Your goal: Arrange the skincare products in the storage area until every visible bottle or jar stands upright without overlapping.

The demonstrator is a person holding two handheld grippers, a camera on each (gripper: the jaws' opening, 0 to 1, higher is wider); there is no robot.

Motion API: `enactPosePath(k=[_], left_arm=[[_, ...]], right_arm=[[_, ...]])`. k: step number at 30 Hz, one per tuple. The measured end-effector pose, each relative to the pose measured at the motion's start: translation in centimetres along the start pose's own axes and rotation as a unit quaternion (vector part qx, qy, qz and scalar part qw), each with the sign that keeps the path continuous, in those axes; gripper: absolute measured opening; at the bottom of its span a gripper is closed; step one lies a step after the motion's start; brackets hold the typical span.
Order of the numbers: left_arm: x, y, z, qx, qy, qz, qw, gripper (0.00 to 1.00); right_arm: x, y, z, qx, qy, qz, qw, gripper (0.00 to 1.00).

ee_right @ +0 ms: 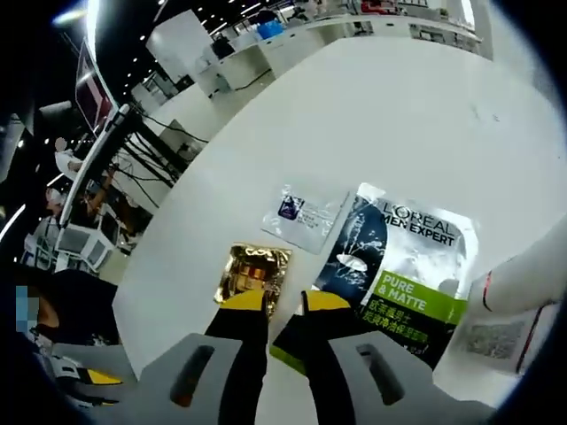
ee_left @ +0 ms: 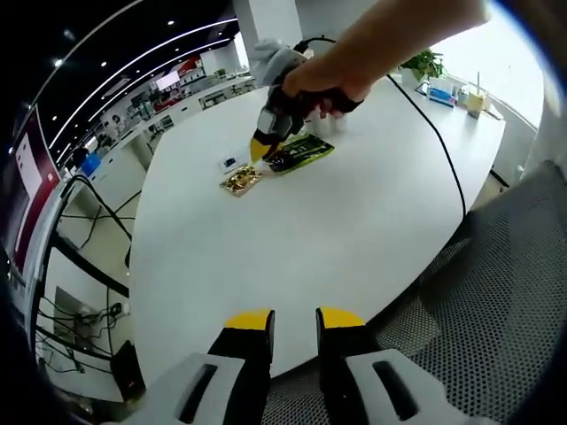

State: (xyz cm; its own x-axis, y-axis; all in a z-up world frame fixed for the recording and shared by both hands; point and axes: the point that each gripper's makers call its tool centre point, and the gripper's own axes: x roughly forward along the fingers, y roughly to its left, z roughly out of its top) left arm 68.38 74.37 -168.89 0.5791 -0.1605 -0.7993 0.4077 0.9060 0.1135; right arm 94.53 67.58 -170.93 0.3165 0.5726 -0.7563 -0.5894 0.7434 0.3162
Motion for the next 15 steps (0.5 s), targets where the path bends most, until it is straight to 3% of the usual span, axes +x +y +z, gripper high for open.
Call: enactPosePath(k=[3,5,8,10,12,13,14,15], left_arm=[[0.0,0.0,0.0,0.001,0.0,0.0,1.0,0.2],[0.0,-0.2,-0.1,0.004,0.003,-0.003,1.0,0.2],[0.0,-0.2,0.0,0.006,0.003,-0.003,1.0,0.2],[0.0,-0.1,-0.1,0.005,0.004,-0.003,1.0,0.2],[0.0,-0.2,-0.1,0.006,0.003,-0.003,1.0,0.2],[0.0,-0.2,-0.1,0.008,0.006,-0.004,0.9999,0.2],[0.0,-0.3,-0.2,0.009,0.007,-0.005,0.9999,0.2],[0.0,-0.3,-0.2,0.01,0.007,-0.006,0.9999,0.2]], right_arm=[[0.1,1.9,0.9,-0.103,-0.013,0.028,0.9942,0.17],[0.4,4.1,0.0,-0.146,0.014,0.062,0.9872,0.28],[0.5,5.7,0.5,-0.264,0.005,0.07,0.962,0.28],[1.8,5.9,1.3,-0.322,0.029,0.089,0.9422,0.29],[2.3,6.7,0.6,-0.345,0.04,0.103,0.9321,0.36],[2.5,7.2,0.5,-0.363,0.045,0.116,0.9234,0.39],[2.8,7.8,0.0,-0.365,0.063,0.14,0.9183,0.41],[3.1,7.4,-0.3,-0.363,0.084,0.14,0.9173,0.43]])
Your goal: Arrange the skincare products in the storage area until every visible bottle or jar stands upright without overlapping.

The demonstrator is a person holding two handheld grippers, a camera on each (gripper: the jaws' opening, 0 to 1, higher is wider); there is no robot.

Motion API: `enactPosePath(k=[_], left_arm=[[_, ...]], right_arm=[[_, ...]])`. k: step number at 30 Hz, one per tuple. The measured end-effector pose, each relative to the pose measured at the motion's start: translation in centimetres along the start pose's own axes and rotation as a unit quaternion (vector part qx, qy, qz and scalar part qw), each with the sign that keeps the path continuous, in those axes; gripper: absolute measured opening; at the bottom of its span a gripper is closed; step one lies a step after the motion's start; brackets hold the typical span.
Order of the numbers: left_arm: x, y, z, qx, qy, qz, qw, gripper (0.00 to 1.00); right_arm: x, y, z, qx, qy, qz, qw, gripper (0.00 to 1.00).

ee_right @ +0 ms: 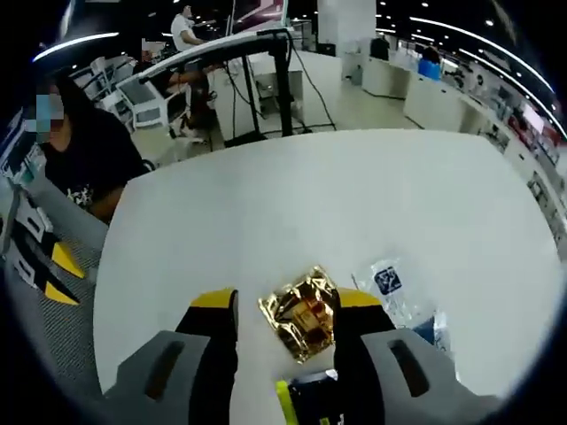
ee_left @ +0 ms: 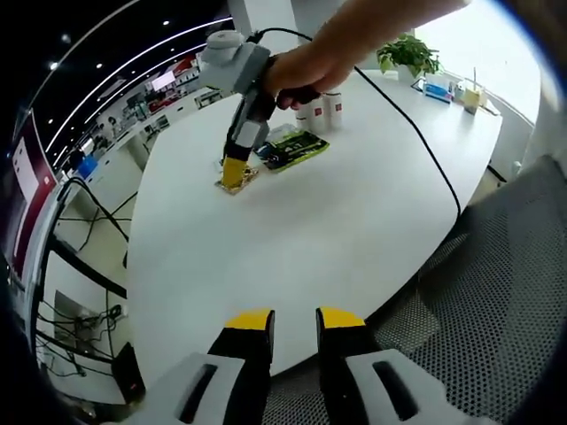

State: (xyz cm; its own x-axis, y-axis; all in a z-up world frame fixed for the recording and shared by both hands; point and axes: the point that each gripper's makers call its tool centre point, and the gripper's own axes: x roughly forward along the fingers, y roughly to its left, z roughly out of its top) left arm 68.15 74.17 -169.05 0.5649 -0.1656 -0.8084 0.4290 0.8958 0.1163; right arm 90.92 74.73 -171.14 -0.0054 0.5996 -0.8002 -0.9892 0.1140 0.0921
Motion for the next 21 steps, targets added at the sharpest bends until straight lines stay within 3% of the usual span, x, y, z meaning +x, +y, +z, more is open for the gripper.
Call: enactPosePath(k=[2,6,8,12,14,18,21], left_arm=[[0.0,0.1,0.0,0.0,-0.001,0.001,1.0,0.2],[-0.1,0.1,0.1,0.0,-0.003,0.003,1.0,0.2],[-0.1,0.2,0.1,-0.001,-0.005,0.005,1.0,0.2],[-0.1,0.2,0.0,0.001,-0.004,0.004,1.0,0.2],[-0.1,0.2,0.1,0.0,-0.005,0.004,1.0,0.2],[-0.1,0.1,0.1,0.001,-0.005,0.004,1.0,0.2],[0.0,0.0,-0.1,0.003,0.001,0.001,1.0,0.2]], right_arm=[[0.0,-0.6,0.2,-0.048,0.014,-0.004,0.9987,0.5],[0.5,-1.5,-0.1,-0.117,0.072,0.009,0.9905,0.48],[0.7,-1.1,-0.6,-0.118,0.094,0.035,0.988,0.47],[0.2,-1.1,-1.4,-0.13,0.129,0.035,0.9825,0.46],[0.3,-1.0,-1.2,-0.136,0.127,0.048,0.9814,0.44],[0.3,-1.3,-2.2,-0.144,0.157,0.056,0.9754,0.46],[0.6,-1.5,-2.4,-0.155,0.158,0.052,0.9737,0.41]])
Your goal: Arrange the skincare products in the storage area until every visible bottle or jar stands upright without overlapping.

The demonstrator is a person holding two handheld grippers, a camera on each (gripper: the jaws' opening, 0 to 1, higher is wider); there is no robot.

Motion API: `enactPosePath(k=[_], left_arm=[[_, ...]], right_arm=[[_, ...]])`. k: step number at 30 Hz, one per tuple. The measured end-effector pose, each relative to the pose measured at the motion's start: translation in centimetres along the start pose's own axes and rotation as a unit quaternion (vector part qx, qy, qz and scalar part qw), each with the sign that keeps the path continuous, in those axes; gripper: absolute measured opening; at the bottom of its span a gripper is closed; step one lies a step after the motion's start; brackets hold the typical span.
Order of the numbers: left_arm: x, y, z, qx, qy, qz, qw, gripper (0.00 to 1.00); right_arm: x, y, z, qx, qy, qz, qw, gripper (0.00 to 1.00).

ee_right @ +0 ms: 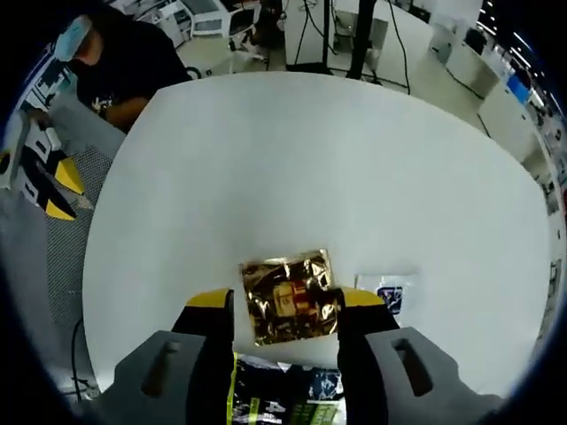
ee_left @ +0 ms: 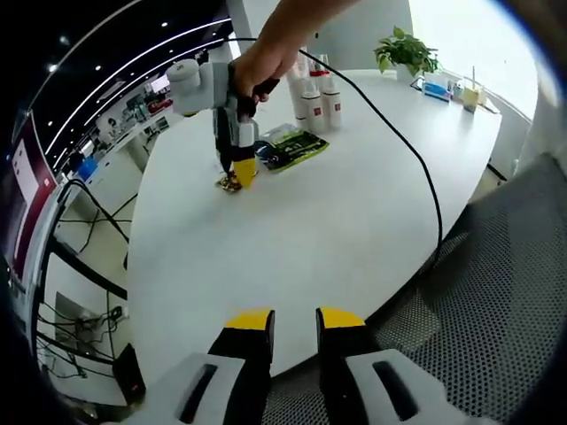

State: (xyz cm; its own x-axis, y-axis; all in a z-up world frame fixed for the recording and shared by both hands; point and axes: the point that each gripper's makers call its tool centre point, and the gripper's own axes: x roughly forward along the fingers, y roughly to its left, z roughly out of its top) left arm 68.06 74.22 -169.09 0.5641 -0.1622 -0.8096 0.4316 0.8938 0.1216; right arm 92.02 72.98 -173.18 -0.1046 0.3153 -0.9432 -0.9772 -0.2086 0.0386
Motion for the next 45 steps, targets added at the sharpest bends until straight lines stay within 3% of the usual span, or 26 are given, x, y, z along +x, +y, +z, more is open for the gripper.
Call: enactPosePath(k=[5,21,28,30,32,34,37,40,41,43,45], left_arm=[[0.0,0.0,0.1,0.0,-0.001,0.001,1.0,0.2],[0.1,0.1,0.0,0.0,0.0,0.002,1.0,0.2],[0.0,0.2,0.0,0.0,-0.001,0.004,1.0,0.2],[0.0,0.2,0.2,-0.001,-0.005,0.005,1.0,0.2],[0.0,0.3,0.2,-0.002,-0.007,0.006,1.0,0.2],[0.0,0.4,0.3,-0.002,-0.008,0.006,0.9999,0.2],[0.0,0.4,0.3,-0.002,-0.009,0.007,0.9999,0.2],[0.0,0.4,0.4,-0.001,-0.01,0.006,0.9999,0.2],[0.0,0.4,0.3,-0.001,-0.009,0.006,0.9999,0.2],[0.1,0.3,0.3,0.001,-0.007,0.005,1.0,0.2],[0.0,0.3,0.3,0.002,-0.009,0.004,1.0,0.2]], right_arm=[[0.1,-0.1,-0.4,-0.031,0.016,-0.015,0.9993,0.37],[0.0,-0.4,-1.1,0.075,0.046,-0.038,0.9954,0.36],[-0.2,-0.2,-1.3,0.086,0.037,-0.042,0.9947,0.37],[-0.6,0.2,-1.6,0.095,0.029,-0.051,0.9937,0.46],[-1.0,-0.2,-1.0,0.092,0.011,-0.071,0.9932,0.52],[-1.9,-0.6,-0.5,0.093,-0.022,-0.099,0.9905,0.51],[-3.7,1.5,0.9,0.158,-0.103,-0.106,0.9764,0.42],[-4.9,3.7,1.7,0.19,-0.177,-0.11,0.9593,0.37],[-6.1,6.6,1.9,0.211,-0.203,-0.107,0.9502,0.38],[-6.3,7.8,1.9,0.224,-0.231,-0.095,0.942,0.45],[-7.6,9.7,2.5,0.2,-0.269,-0.115,0.9352,0.61]])
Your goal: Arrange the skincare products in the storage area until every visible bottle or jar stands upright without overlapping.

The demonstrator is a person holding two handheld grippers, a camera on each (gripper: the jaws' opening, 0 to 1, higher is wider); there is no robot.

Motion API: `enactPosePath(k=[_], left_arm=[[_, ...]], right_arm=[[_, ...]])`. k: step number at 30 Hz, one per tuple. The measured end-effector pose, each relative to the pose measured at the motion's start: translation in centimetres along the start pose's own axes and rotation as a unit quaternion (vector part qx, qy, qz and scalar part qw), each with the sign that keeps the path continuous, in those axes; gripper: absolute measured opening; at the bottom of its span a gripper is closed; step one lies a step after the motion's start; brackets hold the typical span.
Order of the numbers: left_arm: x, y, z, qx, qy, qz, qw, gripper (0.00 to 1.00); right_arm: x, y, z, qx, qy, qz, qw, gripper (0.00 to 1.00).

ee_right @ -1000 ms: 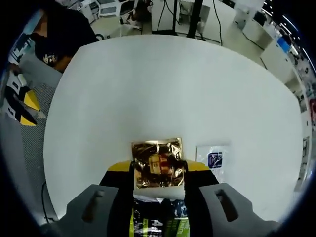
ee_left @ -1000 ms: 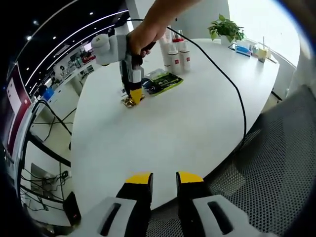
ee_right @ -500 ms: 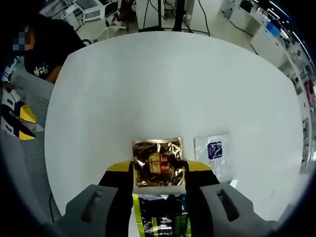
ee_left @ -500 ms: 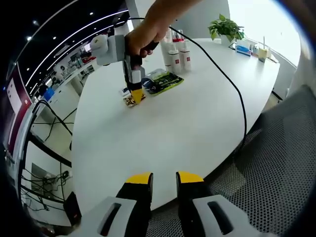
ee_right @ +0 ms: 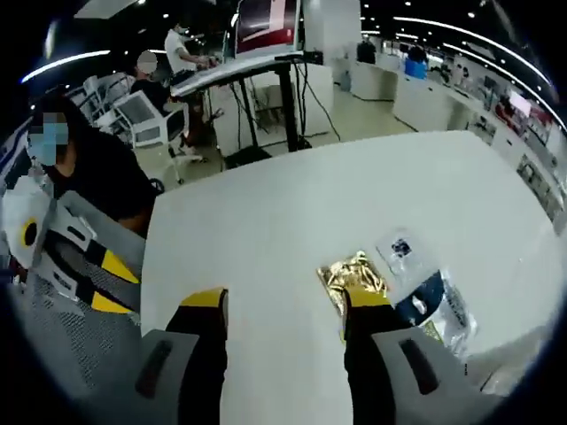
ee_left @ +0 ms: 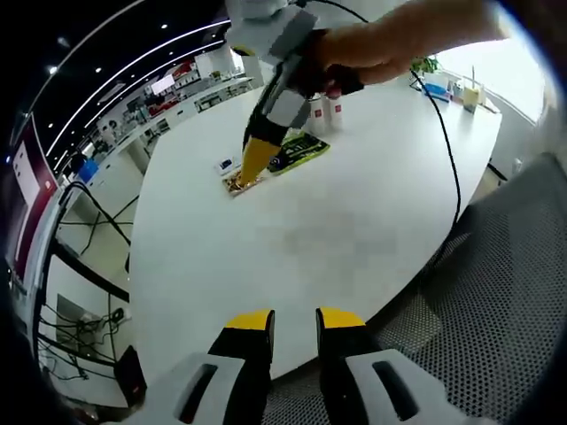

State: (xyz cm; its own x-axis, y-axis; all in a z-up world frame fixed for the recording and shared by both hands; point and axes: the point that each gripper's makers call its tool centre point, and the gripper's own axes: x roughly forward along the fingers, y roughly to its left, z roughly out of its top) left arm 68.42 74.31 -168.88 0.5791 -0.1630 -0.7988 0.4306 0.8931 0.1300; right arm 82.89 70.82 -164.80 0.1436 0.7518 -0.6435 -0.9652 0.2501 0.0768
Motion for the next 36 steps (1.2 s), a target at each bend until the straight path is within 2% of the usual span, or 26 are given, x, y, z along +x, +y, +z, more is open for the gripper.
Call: enactPosePath(k=[2,3,6,7,8,9,10,11,12,13,14,17,20,21,23,24,26,27,30,32,33,36], left_arm=[[-0.2,0.0,0.3,-0.001,-0.007,0.002,1.0,0.2],[-0.2,0.1,0.3,-0.002,-0.009,0.003,1.0,0.2],[-0.2,0.1,0.3,0.0,-0.007,0.002,1.0,0.2],[-0.2,0.0,0.3,0.0,-0.007,0.002,1.0,0.2],[-0.2,0.0,0.3,0.0,-0.007,0.002,1.0,0.2],[-0.2,0.0,0.3,0.0,-0.008,0.002,1.0,0.2],[-0.2,0.1,0.4,-0.002,-0.01,0.002,0.9999,0.2],[-0.3,0.1,0.5,-0.002,-0.013,0.004,0.9999,0.2],[-0.3,0.2,0.6,-0.003,-0.016,0.006,0.9999,0.2],[-0.3,0.3,0.6,-0.004,-0.016,0.007,0.9998,0.2],[-0.4,0.3,0.6,-0.003,-0.017,0.01,0.9998,0.2],[-0.4,0.4,0.8,-0.001,-0.019,0.013,0.9997,0.2],[-0.4,0.5,1.0,0.006,-0.026,0.018,0.9995,0.21],[-0.5,0.4,1.2,0.006,-0.03,0.019,0.9994,0.21],[-0.7,0.4,1.4,0.006,-0.033,0.02,0.9992,0.22],[-1.0,0.5,2.2,0.01,-0.052,0.025,0.9983,0.22],[-1.3,0.8,2.6,-0.001,-0.058,0.03,0.9979,0.22],[-1.6,0.9,3.3,-0.013,-0.074,0.032,0.9967,0.23],[-2.1,0.9,3.9,-0.012,-0.09,0.032,0.9953,0.23],[-1.7,0.4,3.5,0.008,-0.08,0.026,0.9965,0.24],[-1.4,0.3,3.0,0.019,-0.062,0.025,0.9976,0.24],[-1.6,0.2,3.3,0.012,-0.074,0.022,0.9969,0.24]], right_arm=[[-1.3,1.4,0.4,0.02,-0.028,0.002,0.9994,0.7],[-2.0,2.6,0.9,0.039,-0.053,0.022,0.9976,0.72],[-3.6,4.4,1.2,0.11,-0.083,0.038,0.9897,0.84],[-4.3,4.6,1.5,0.155,-0.102,0.036,0.9819,0.87],[-4.8,4.8,2.1,0.172,-0.124,0.041,0.9765,0.93],[-5.7,5.0,2.8,0.209,-0.154,0.051,0.9644,0.95],[-6.2,5.0,3.0,0.229,-0.164,0.051,0.958,0.95],[-7.1,5.1,3.4,0.258,-0.188,0.068,0.9452,0.92],[-7.8,5.3,3.5,0.273,-0.197,0.086,0.9376,0.89],[-8.6,4.9,4.0,0.285,-0.226,0.076,0.9286,0.86],[-9.0,4.7,4.1,0.284,-0.235,0.074,0.9265,0.87],[-11.1,4.9,4.4,0.31,-0.271,0.082,0.9075,0.96],[-12.2,5.5,3.5,0.294,-0.264,0.071,0.9157,0.97],[-12.9,5.5,3.3,0.278,-0.273,0.062,0.9187,0.97],[-13.4,5.8,3.1,0.273,-0.277,0.057,0.9195,0.97],[-14.4,6.3,2.6,0.27,-0.281,0.05,0.9197,0.97],[-15.1,6.7,2.5,0.267,-0.291,0.045,0.9175,0.97],[-15.6,7.3,2.2,0.265,-0.299,0.041,0.9159,0.97],[-16.0,8.4,1.6,0.263,-0.301,0.043,0.9156,0.97],[-16.0,9.3,1.0,0.263,-0.299,0.043,0.9163,0.97],[-16.0,9.6,0.8,0.263,-0.296,0.043,0.9171,0.97],[-16.1,11.2,-0.2,0.252,-0.286,0.04,0.9237,0.97]])
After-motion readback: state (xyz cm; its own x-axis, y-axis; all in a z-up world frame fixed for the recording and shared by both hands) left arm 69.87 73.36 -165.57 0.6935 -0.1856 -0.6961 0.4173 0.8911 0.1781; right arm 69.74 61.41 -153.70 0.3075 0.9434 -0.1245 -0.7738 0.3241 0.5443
